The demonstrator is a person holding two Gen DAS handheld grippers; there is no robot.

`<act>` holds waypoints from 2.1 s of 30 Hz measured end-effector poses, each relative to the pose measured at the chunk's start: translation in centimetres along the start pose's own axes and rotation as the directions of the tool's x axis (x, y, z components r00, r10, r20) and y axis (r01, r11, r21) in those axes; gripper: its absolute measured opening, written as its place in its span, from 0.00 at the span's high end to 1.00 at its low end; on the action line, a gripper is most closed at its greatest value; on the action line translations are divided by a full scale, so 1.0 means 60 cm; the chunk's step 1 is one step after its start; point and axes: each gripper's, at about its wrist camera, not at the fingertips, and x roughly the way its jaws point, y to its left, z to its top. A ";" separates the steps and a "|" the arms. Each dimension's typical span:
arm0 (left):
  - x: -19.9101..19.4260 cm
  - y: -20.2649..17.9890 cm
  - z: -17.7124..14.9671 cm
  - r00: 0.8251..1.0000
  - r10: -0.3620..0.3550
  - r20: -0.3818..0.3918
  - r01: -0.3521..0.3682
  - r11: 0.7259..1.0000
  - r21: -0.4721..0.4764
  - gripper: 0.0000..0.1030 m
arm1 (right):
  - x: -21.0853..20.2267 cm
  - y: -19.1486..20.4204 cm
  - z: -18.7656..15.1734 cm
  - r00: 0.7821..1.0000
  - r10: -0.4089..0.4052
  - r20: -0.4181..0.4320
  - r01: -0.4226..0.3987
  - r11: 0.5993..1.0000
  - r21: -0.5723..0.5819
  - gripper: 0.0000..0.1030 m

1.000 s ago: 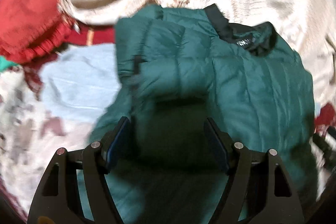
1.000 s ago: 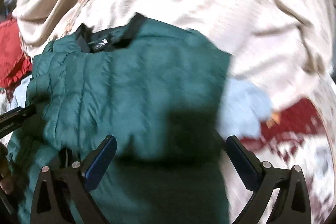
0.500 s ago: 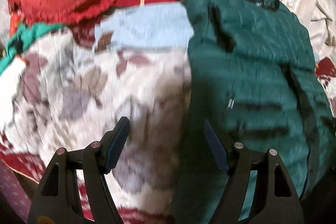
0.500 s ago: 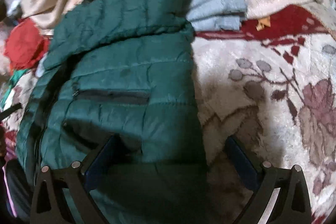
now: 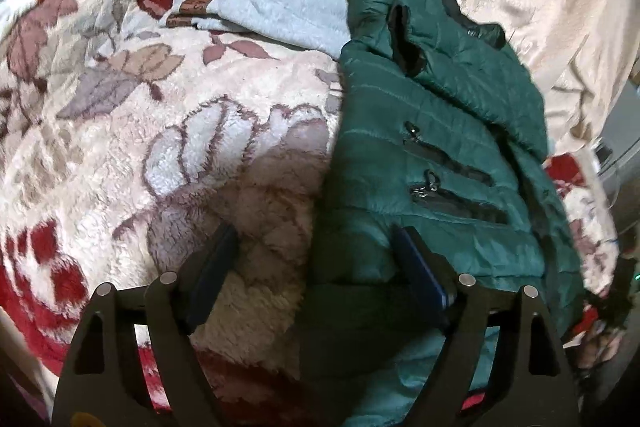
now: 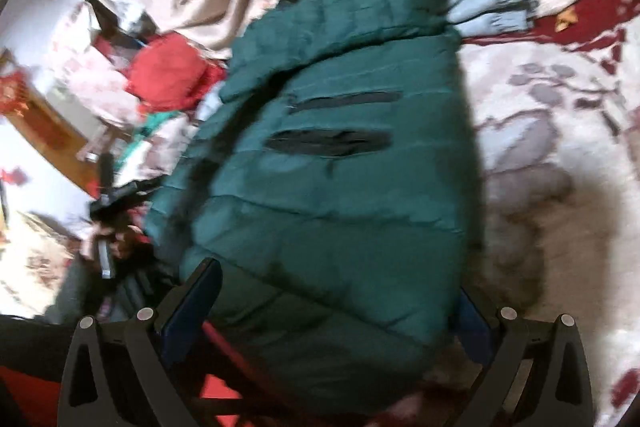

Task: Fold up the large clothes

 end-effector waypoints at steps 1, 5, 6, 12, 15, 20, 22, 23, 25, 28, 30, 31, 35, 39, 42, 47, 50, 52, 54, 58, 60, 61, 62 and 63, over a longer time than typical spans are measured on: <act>-0.003 0.005 0.000 1.000 -0.018 0.000 0.018 1.000 -0.014 0.20 | 0.002 -0.004 0.001 1.000 0.015 0.009 -0.015 1.000 0.012 0.00; -0.012 0.020 0.004 0.999 -0.053 0.015 0.054 0.995 -0.078 0.20 | 0.009 -0.015 0.008 0.996 0.060 0.059 -0.063 0.997 0.051 0.00; -0.014 0.023 0.004 0.998 -0.062 0.017 0.064 0.993 -0.098 0.20 | 0.010 -0.014 0.008 0.995 0.068 0.075 -0.072 0.996 0.047 0.00; -0.016 0.004 -0.020 0.997 -0.079 0.007 0.079 0.995 -0.065 0.16 | 0.016 -0.005 0.002 0.992 0.087 0.086 -0.087 0.996 -0.010 0.00; -0.020 -0.004 -0.026 0.996 -0.086 0.011 0.086 0.996 -0.031 0.13 | 0.017 -0.003 0.002 0.992 0.083 0.092 -0.082 0.997 -0.014 0.00; -0.031 -0.002 -0.041 0.991 -0.131 -0.011 0.131 0.991 -0.023 0.13 | 0.020 -0.002 0.000 0.994 0.075 0.082 -0.073 0.997 -0.027 0.00; -0.032 -0.004 -0.052 0.993 -0.112 -0.040 0.112 0.994 -0.010 0.13 | 0.022 0.000 0.000 0.994 0.070 0.078 -0.068 0.997 -0.037 0.00; -0.032 -0.006 -0.056 0.993 -0.109 -0.046 0.109 0.994 0.003 0.13 | 0.021 -0.001 0.000 0.994 0.072 0.077 -0.069 0.997 -0.039 0.00; -0.031 -0.010 -0.062 0.992 -0.115 -0.046 0.116 0.993 0.027 0.13 | 0.022 -0.003 0.000 0.994 0.079 0.077 -0.076 0.996 -0.045 0.00; -0.025 -0.031 -0.079 0.941 -0.327 -0.090 0.332 0.943 0.040 0.13 | 0.024 -0.003 0.002 0.994 0.076 0.079 -0.074 0.997 -0.038 0.00; -0.025 -0.046 -0.084 0.948 -0.307 -0.084 0.314 0.944 0.098 0.13 | 0.026 0.001 0.002 0.995 0.065 0.078 -0.062 0.997 -0.042 0.00; -0.023 -0.045 -0.082 0.941 -0.328 -0.085 0.335 0.938 0.090 0.13 | 0.025 0.003 0.002 0.995 0.062 0.078 -0.059 0.997 -0.044 0.00; -0.014 -0.013 -0.055 0.908 -0.416 -0.052 0.415 0.909 -0.018 0.13 | 0.023 0.001 0.000 0.994 0.071 0.080 -0.068 0.997 -0.046 0.00; 0.009 -0.025 -0.044 0.896 -0.432 -0.101 0.433 0.901 -0.010 0.13 | 0.023 0.003 -0.001 0.994 0.068 0.084 -0.065 0.997 -0.043 0.00; -0.008 -0.057 -0.042 0.878 -0.466 -0.106 0.476 0.873 0.105 0.13 | 0.022 0.004 -0.001 0.990 0.107 0.088 -0.104 0.994 -0.039 0.00; 0.011 -0.040 -0.031 0.921 -0.386 -0.049 0.389 0.918 0.078 0.48 | 0.034 0.012 0.002 0.996 0.033 0.082 -0.032 0.999 -0.017 0.00; 0.002 -0.042 -0.035 0.923 -0.382 -0.047 0.385 0.919 0.083 0.71 | 0.028 0.038 0.015 0.996 0.014 0.083 -0.014 1.000 -0.010 0.02; 0.001 -0.045 -0.038 0.923 -0.381 -0.051 0.384 0.919 0.093 0.71 | 0.011 0.064 0.021 0.989 0.036 0.145 -0.024 0.996 -0.081 0.04; 0.016 -0.042 -0.042 0.930 -0.355 -0.088 0.362 0.929 0.072 0.60 | 0.014 0.057 0.013 0.983 0.045 0.176 -0.031 0.996 -0.084 0.05; 0.030 -0.037 -0.047 0.921 -0.370 -0.121 0.377 0.925 0.042 0.42 | 0.042 0.022 0.003 0.994 -0.031 0.105 0.032 0.999 -0.015 0.36; 0.027 -0.039 -0.053 0.920 -0.376 -0.112 0.384 0.922 0.058 0.39 | 0.039 0.020 -0.001 0.994 -0.037 0.099 0.039 0.999 -0.016 0.37; 0.027 -0.041 -0.055 0.919 -0.378 -0.109 0.386 0.920 0.064 0.35 | 0.040 0.018 -0.004 0.995 -0.042 0.093 0.044 0.999 -0.015 0.37; 0.026 -0.044 -0.058 0.918 -0.383 -0.103 0.391 0.917 0.076 0.33 | 0.040 0.018 -0.006 0.995 -0.050 0.088 0.052 0.998 -0.019 0.37; 0.026 -0.047 -0.060 0.922 -0.375 -0.097 0.383 0.919 0.090 0.32 | 0.043 0.019 -0.004 0.995 -0.057 0.085 0.059 0.998 -0.020 0.37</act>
